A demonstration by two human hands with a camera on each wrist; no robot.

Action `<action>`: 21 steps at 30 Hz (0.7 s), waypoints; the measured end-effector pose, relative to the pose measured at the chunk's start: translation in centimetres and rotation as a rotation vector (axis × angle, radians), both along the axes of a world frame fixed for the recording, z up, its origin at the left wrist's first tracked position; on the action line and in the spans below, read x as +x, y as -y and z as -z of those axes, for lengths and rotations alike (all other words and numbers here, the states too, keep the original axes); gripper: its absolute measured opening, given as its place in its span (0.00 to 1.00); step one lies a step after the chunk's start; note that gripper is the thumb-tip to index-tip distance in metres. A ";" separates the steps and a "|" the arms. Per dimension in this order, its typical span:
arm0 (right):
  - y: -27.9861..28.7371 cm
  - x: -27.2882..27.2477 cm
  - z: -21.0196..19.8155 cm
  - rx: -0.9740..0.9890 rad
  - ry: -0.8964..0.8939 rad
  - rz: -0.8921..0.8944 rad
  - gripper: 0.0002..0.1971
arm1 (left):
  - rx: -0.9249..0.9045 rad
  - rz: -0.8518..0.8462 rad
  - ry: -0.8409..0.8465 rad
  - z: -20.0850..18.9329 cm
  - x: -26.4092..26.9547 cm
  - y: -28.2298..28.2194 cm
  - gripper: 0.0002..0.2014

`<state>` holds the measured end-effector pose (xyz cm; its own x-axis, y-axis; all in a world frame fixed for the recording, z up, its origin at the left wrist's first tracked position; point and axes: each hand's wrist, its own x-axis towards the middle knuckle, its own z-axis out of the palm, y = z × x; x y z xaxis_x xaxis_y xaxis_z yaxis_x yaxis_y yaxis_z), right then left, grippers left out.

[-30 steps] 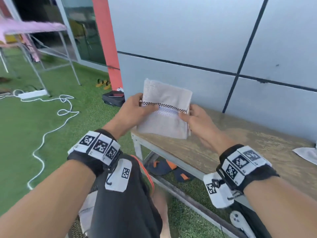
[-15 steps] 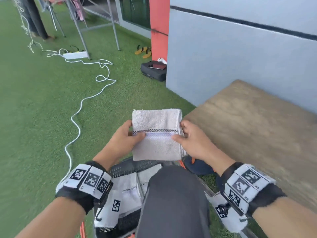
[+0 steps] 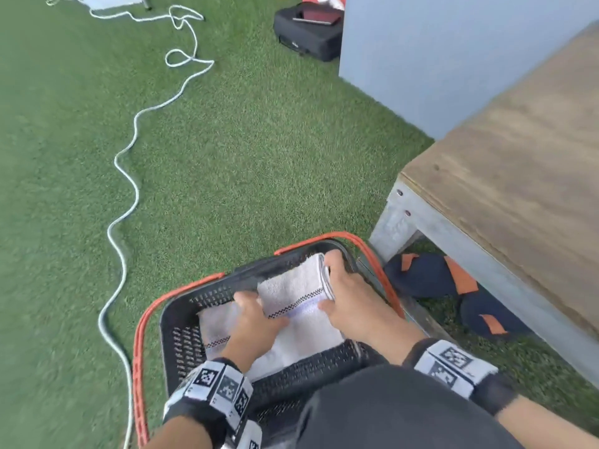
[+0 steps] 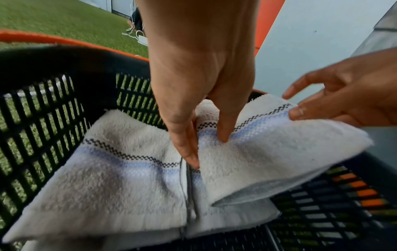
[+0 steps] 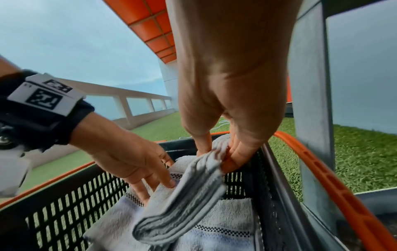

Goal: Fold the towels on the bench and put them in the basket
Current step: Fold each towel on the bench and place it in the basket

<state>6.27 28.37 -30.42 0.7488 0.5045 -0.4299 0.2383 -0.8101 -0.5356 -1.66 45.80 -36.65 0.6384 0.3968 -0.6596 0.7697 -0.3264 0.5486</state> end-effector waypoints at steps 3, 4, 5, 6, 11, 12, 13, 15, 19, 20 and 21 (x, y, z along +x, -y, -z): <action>-0.4 0.1 1.7 -0.042 0.053 -0.104 0.21 | 0.008 0.055 -0.016 1.7 0.2 0.3 0.21; -0.4 0.0 2.1 -0.071 0.052 -0.125 0.18 | 0.000 0.065 -0.024 2.1 0.3 0.3 0.17; -0.4 0.0 2.4 -0.101 0.051 -0.134 0.15 | -0.016 0.065 -0.040 2.5 0.3 0.3 0.14; -0.5 -0.1 2.6 -0.127 0.046 -0.139 0.13 | -0.031 0.062 -0.050 2.7 0.4 0.2 0.12; -0.9 -0.5 2.8 -0.223 -0.054 -0.168 0.15 | -0.038 0.084 -0.047 3.3 0.5 0.4 0.12; -0.9 -0.5 2.7 -0.244 -0.076 -0.168 0.16 | -0.037 0.091 -0.047 3.3 0.5 0.5 0.13; -0.8 -0.6 2.7 -0.262 -0.094 -0.165 0.16 | -0.035 0.098 -0.051 3.4 0.5 0.5 0.14; -0.7 -0.6 2.4 -0.285 -0.119 -0.165 0.16 | -0.029 0.093 -0.050 3.7 0.6 0.5 0.15; -0.7 -0.7 2.1 -0.270 -0.150 -0.151 0.16 | 0.016 0.057 -0.055 3.7 0.8 0.5 0.18; -0.5 -0.7 1.9 -0.271 -0.152 -0.150 0.15 | 0.032 0.053 -0.055 3.4 0.9 0.6 0.20; -0.4 -0.7 1.5 -0.275 -0.156 -0.154 0.15 | 0.045 0.056 -0.058 2.8 1.1 0.6 0.21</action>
